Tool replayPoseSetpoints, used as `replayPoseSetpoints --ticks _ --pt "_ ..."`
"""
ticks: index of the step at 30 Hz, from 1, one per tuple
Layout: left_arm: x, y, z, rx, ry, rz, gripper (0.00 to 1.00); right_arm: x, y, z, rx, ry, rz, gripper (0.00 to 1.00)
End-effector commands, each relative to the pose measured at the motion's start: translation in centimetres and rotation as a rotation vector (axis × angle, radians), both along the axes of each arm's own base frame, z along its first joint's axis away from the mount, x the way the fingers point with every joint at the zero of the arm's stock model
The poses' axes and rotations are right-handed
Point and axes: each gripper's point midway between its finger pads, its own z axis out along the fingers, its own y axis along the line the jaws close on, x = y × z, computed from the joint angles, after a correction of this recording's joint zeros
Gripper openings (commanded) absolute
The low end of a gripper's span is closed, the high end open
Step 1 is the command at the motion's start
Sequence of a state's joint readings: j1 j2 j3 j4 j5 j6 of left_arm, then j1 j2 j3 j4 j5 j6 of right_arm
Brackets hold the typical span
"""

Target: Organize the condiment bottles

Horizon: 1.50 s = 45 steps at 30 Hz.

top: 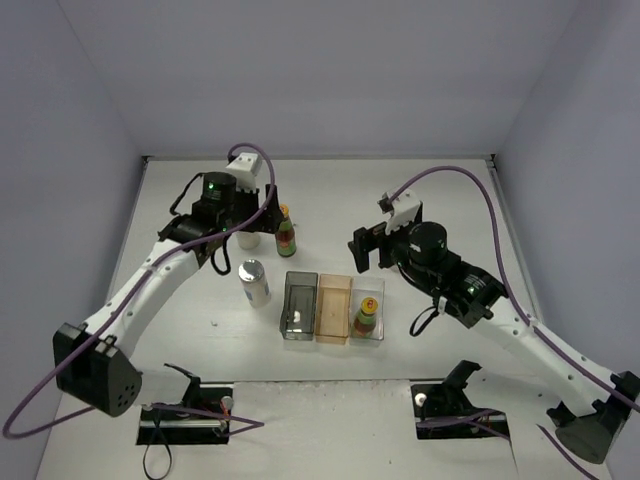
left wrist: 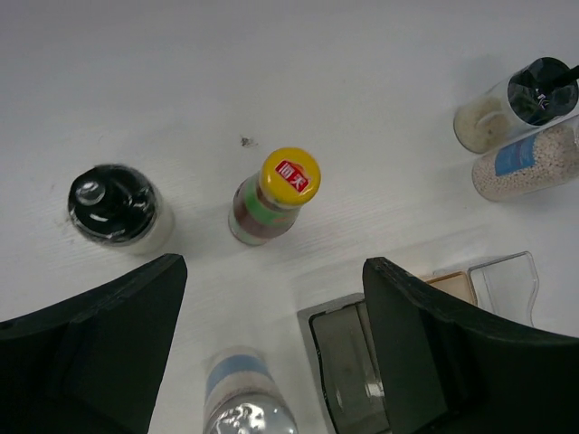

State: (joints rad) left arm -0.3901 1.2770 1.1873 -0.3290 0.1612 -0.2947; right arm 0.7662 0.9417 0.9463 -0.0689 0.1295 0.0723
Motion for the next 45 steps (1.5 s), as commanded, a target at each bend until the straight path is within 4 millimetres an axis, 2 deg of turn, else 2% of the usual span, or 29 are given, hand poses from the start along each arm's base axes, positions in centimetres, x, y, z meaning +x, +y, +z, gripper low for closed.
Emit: replayPoseSetpoints --ticks 1,3,4,6,8,9,16,19,20,23,24,26,27,29,32,33,36,41,45 --pt "2.8 -2.4 4.1 -0.046 -0.151 -0.044 0.80 2.4 0.0 3.7 0.070 -0.106 -0.041 1.00" --pt "3.8 -3.3 2.9 -0.034 -0.128 -0.052 0.80 3.1 -0.3 3.3 0.094 -0.088 -0.029 1.00" --pt "4.2 -3.7 3.1 -0.034 -0.138 -0.056 0.79 3.4 -0.4 3.3 0.105 -0.084 -0.026 1.00" --pt "5.0 -4.5 1.7 0.001 -0.123 -0.065 0.80 4.2 -1.2 3.1 0.126 -0.071 -0.031 1.00" --pt "5.5 -5.0 1.2 0.026 -0.127 -0.066 0.80 4.6 -1.7 2.9 0.134 -0.069 -0.039 1.00" --pt "6.1 -4.9 0.2 0.061 -0.118 -0.050 0.80 4.7 -2.1 3.0 0.136 -0.070 -0.045 1.00" --pt "7.7 -5.8 -2.6 0.110 -0.086 -0.040 0.78 4.9 -2.8 2.3 0.118 -0.072 -0.070 1.00" --pt "8.1 -6.0 -2.7 0.110 -0.090 -0.039 0.62 4.8 -3.2 2.3 0.116 -0.080 -0.081 1.00" --pt "8.2 -6.0 -2.5 0.107 -0.098 -0.037 0.48 4.8 -3.2 2.0 0.112 -0.077 -0.082 1.00" --pt "8.4 -6.2 -1.8 0.098 -0.115 -0.032 0.26 4.7 -3.4 2.2 0.115 -0.085 -0.089 1.00" --pt "8.4 -6.3 -1.5 0.096 -0.121 -0.037 0.12 4.7 -3.5 2.2 0.115 -0.088 -0.090 1.00" --pt "8.3 -6.6 -0.5 0.102 -0.139 -0.054 0.00 4.8 -3.6 2.2 0.116 -0.090 -0.100 1.00" --pt "7.9 -7.1 -0.3 0.118 -0.141 -0.079 0.00 4.8 -3.7 2.4 0.118 -0.094 -0.103 1.00" --pt "7.4 -8.0 1.8 0.124 -0.186 -0.127 0.00 4.7 -3.8 2.8 0.125 -0.103 -0.104 1.00" --pt "5.4 -10.7 4.3 0.125 -0.247 -0.215 0.00 4.6 -3.8 3.1 0.129 -0.106 -0.104 1.00" --pt "4.0 -12.2 5.5 0.127 -0.282 -0.265 0.00 4.6 -4.0 3.1 0.129 -0.106 -0.112 1.00" --pt "1.8 -14.1 7.8 0.117 -0.338 -0.337 0.00 4.4 -4.3 3.4 0.134 -0.107 -0.122 1.00" --pt "-2.9 -17.7 10.1 0.051 -0.377 -0.472 0.00 4.6 -6.5 4.6 0.144 -0.118 -0.240 1.00" --pt "-6.0 -19.9 10.8 0.013 -0.387 -0.564 0.00 4.7 -9.3 4.5 0.137 -0.093 -0.376 1.00"
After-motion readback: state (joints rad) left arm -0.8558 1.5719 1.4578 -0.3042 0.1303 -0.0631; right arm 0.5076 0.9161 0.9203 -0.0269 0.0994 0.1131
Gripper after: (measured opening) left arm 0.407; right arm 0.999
